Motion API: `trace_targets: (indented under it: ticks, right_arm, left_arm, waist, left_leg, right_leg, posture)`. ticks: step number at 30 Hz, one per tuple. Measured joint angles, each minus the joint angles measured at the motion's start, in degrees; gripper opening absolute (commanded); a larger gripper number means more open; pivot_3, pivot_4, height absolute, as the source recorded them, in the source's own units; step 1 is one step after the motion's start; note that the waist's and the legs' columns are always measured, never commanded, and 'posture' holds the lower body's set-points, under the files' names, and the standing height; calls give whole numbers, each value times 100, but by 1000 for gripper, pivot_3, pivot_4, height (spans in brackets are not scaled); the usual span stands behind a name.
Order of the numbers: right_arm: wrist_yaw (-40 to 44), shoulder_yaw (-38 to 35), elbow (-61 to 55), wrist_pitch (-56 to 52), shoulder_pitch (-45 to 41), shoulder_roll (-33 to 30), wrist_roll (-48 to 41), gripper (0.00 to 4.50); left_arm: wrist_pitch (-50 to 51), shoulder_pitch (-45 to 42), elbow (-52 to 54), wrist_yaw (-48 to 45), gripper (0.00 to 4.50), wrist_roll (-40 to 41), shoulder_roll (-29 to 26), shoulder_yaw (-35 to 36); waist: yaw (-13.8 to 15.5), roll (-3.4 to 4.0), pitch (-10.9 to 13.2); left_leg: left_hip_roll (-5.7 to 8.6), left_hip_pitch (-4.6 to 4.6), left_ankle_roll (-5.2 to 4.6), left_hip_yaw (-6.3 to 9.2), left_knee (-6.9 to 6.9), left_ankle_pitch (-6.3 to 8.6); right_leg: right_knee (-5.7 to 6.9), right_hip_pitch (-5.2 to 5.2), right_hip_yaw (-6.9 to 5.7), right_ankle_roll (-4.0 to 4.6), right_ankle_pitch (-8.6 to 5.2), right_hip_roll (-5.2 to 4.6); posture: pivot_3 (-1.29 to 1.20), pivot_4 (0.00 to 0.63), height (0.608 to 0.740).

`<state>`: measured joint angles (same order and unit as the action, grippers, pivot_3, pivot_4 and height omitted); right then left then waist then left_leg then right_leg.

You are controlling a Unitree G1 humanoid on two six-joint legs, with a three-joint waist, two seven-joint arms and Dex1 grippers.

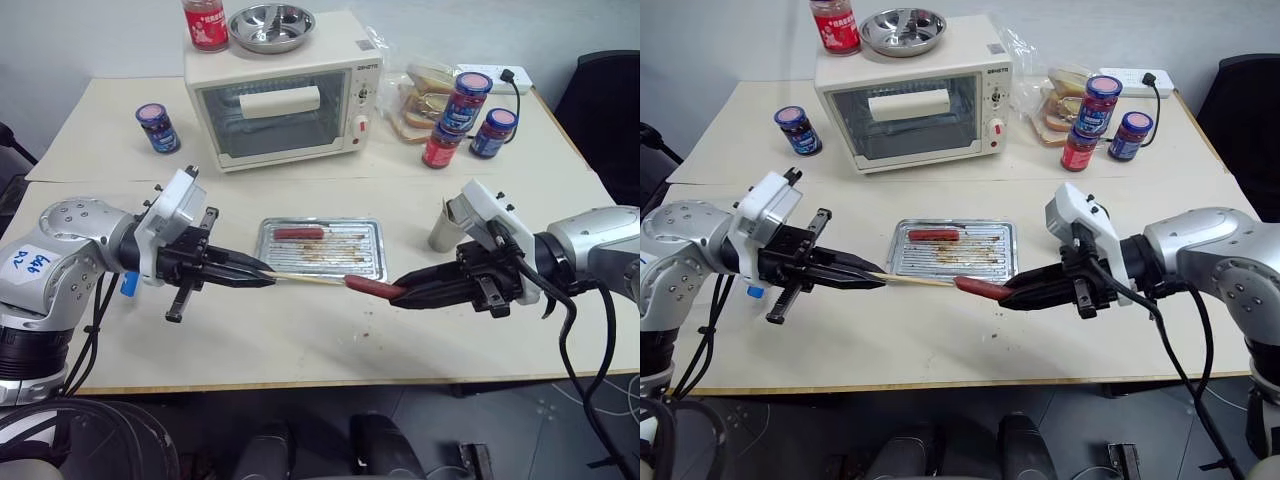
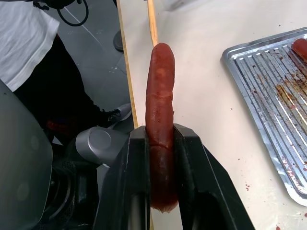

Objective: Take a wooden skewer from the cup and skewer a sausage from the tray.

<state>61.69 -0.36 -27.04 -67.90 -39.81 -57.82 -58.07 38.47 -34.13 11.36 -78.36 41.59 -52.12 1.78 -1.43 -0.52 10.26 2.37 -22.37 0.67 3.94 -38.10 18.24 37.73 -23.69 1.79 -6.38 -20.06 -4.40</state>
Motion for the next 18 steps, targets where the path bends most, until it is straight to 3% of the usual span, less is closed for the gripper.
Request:
trace_targets:
  ticks: [18]
  right_arm:
    - [-11,0,-53,39,1,0,14,396]
  left_arm:
    - [-11,-219,-85,-48,0,-109,66,-68]
  waist:
    - [0,0,0]
  left_leg:
    - [0,0,0,0,-1,0]
  right_leg:
    - [1,0,0,0,0,0]
  posture:
    - [0,150,740]
